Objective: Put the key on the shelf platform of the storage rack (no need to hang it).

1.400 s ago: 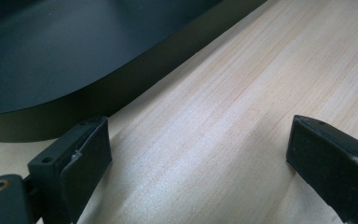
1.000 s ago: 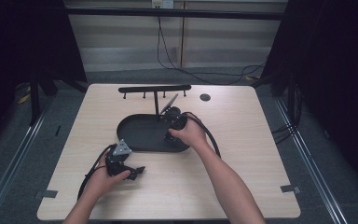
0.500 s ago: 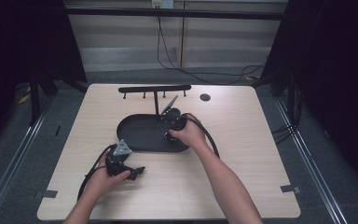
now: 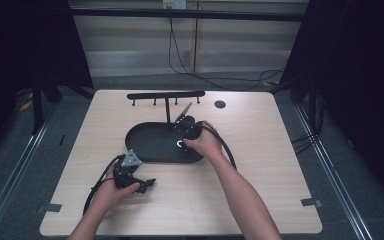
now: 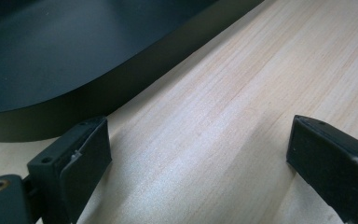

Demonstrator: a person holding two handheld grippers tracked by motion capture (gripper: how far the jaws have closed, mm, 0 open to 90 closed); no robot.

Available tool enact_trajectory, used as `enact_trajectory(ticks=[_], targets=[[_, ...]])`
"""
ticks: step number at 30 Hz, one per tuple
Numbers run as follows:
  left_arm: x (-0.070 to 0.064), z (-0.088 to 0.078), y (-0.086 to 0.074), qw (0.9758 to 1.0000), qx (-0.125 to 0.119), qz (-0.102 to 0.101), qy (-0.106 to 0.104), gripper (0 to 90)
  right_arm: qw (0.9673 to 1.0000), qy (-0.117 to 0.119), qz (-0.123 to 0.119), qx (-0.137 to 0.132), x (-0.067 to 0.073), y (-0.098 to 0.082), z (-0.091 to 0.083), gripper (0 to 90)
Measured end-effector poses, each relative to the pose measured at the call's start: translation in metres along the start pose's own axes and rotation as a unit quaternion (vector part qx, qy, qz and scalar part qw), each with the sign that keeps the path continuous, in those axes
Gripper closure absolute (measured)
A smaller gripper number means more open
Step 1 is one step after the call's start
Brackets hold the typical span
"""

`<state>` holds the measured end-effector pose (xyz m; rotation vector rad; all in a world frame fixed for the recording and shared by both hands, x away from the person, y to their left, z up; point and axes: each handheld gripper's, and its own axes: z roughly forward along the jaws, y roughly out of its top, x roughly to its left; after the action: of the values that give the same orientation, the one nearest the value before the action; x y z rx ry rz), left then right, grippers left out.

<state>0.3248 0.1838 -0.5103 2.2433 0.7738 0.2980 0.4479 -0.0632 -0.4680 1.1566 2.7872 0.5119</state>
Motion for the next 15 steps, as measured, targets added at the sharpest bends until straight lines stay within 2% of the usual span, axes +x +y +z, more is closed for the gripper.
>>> enact_trajectory(ticks=[4, 8, 15], targets=[[0.000, 0.000, 0.000, 1.0000, 0.000, 0.000, 0.000, 6.0, 0.9999, 0.000, 0.008, -0.006, -0.004, -0.003, -0.002, 64.5], [0.000, 0.000, 0.000, 1.0000, 0.000, 0.000, 0.000, 6.0, 0.9998, 0.006, 0.011, -0.016, -0.005, -0.005, -0.004, 60.2], [0.000, 0.000, 0.000, 1.0000, 0.000, 0.000, 0.000, 6.0, 0.9995, 0.002, 0.011, -0.030, -0.004, -0.006, -0.010, 52.4]])
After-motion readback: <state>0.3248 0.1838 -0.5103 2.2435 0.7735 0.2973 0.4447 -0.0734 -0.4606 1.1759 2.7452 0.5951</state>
